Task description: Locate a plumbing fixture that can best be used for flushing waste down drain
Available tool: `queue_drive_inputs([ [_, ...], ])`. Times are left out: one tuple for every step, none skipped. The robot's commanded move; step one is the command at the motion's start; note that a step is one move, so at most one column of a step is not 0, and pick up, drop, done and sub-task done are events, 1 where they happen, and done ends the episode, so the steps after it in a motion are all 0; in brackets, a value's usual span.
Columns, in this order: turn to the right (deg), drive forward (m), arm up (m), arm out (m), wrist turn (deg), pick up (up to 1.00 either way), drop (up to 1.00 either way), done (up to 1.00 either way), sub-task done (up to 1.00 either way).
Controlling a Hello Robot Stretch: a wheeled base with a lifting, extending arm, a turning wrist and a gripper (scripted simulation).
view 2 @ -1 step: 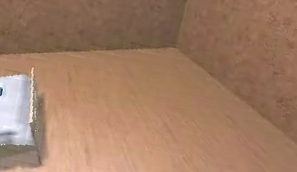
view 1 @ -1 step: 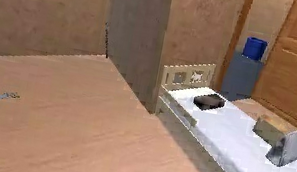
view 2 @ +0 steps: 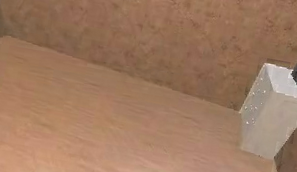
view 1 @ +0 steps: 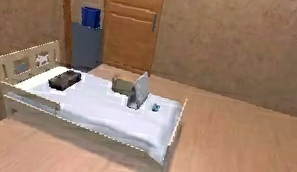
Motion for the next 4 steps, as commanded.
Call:
queue_drive_inputs([
  [45.0,0.0,0.0,0.0,0.0,0.0,0.0,0.0,0.0],
  [0.0,1.0,0.0,0.0,0.0,0.0,0.0,0.0,0.0],
  [-24.0,0.0,0.0,0.0,0.0,0.0,0.0,0.0,0.0],
  [0.0,1.0,0.0,0.0,0.0,0.0,0.0,0.0,0.0],
])
